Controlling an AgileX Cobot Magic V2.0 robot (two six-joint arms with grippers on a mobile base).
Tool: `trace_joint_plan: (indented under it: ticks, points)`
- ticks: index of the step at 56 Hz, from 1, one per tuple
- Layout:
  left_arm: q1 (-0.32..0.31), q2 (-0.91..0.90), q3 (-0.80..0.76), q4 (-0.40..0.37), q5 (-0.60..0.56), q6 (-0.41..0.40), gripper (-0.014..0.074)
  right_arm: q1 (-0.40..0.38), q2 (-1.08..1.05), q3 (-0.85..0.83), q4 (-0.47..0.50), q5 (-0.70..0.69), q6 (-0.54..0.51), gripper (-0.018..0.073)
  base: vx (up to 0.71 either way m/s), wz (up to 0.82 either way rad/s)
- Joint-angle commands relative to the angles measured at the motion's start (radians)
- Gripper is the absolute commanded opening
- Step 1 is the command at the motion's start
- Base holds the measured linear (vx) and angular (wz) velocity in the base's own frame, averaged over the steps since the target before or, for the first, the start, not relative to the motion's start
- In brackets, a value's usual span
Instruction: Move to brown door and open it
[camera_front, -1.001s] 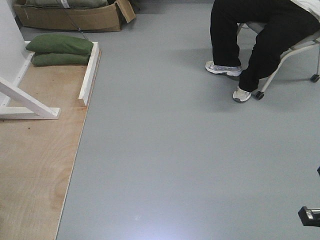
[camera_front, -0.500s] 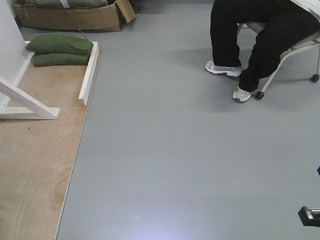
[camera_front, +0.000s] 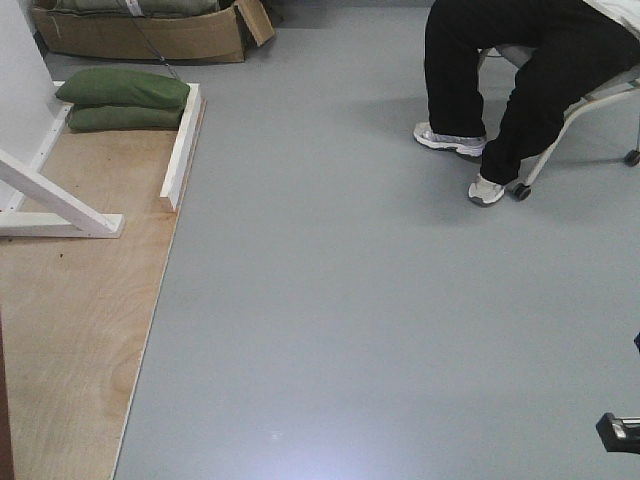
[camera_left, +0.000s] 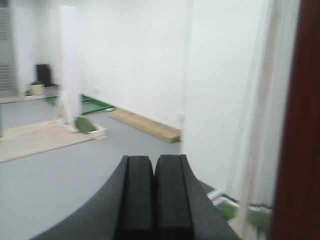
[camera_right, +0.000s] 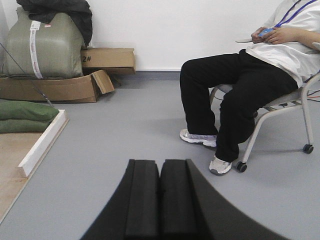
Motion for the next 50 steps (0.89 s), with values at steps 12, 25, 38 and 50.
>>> trace_joint_plan:
  ticks: [12, 25, 38, 50]
  points:
    - [-0.05, -0.045, -0.034, -0.396, 0.32, -0.021, -0.0006, -0.001, -0.013, 0.005, -0.003, -0.081, -0.006, 0.0, 0.0, 0.0]
    - [-0.05, -0.055, -0.034, -0.396, 0.331, -0.022, -0.0006, -0.001, -0.013, 0.005, -0.003, -0.081, -0.006, 0.0, 0.0, -0.01]
    - [-0.061, -0.055, -0.034, -0.394, 0.203, -0.022, -0.0006, -0.001, -0.013, 0.005, -0.003, -0.081, -0.006, 0.0, 0.0, 0.0]
    - [-0.213, -0.051, -0.034, -0.392, -0.069, -0.022, -0.0006, -0.001, -0.013, 0.005, -0.003, -0.081, -0.006, 0.0, 0.0, 0.0]
